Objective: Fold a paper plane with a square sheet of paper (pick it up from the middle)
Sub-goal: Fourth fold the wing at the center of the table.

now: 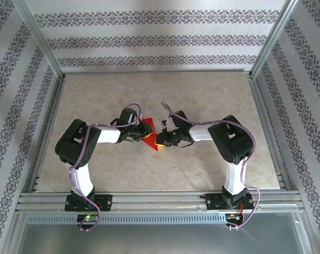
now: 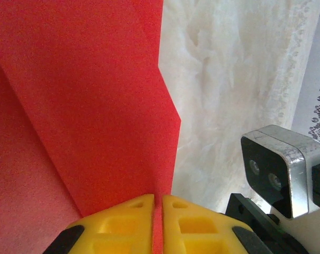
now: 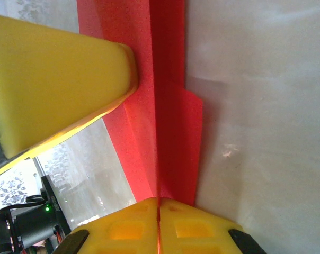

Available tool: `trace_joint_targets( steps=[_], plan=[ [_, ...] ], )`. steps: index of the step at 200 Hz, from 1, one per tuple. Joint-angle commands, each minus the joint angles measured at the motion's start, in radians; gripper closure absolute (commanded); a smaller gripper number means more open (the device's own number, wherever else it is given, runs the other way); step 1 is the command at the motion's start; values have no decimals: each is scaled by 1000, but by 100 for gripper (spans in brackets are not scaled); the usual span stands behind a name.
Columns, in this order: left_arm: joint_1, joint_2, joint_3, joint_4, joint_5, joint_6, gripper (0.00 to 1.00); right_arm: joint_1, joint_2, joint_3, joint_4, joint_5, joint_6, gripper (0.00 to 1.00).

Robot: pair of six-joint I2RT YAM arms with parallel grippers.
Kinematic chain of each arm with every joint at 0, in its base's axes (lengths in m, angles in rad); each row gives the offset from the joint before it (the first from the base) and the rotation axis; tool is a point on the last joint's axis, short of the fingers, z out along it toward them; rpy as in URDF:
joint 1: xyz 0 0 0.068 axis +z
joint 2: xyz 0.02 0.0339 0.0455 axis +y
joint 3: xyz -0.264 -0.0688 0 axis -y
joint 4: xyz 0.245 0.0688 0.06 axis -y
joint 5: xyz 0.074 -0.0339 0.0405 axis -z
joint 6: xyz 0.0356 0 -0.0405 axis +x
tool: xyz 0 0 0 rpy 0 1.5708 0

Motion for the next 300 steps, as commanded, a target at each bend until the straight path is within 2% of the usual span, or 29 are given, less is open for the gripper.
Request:
trace_joint_targets(
  steps=[1, 127, 210, 300],
  plan=[
    [18, 20, -11, 41, -12, -13, 88, -4, 60, -10, -80, 61, -3, 90],
    [20, 42, -7, 5, -38, -11, 88, -4, 78, 10, -116, 47, -6, 88],
    [21, 65, 3, 6, -16, -3, 87, -4, 78, 16, -127, 43, -8, 86],
    [22, 61, -16, -3, -27, 0, 87, -9, -35, 52, -210, -49, -1, 82]
  ],
)
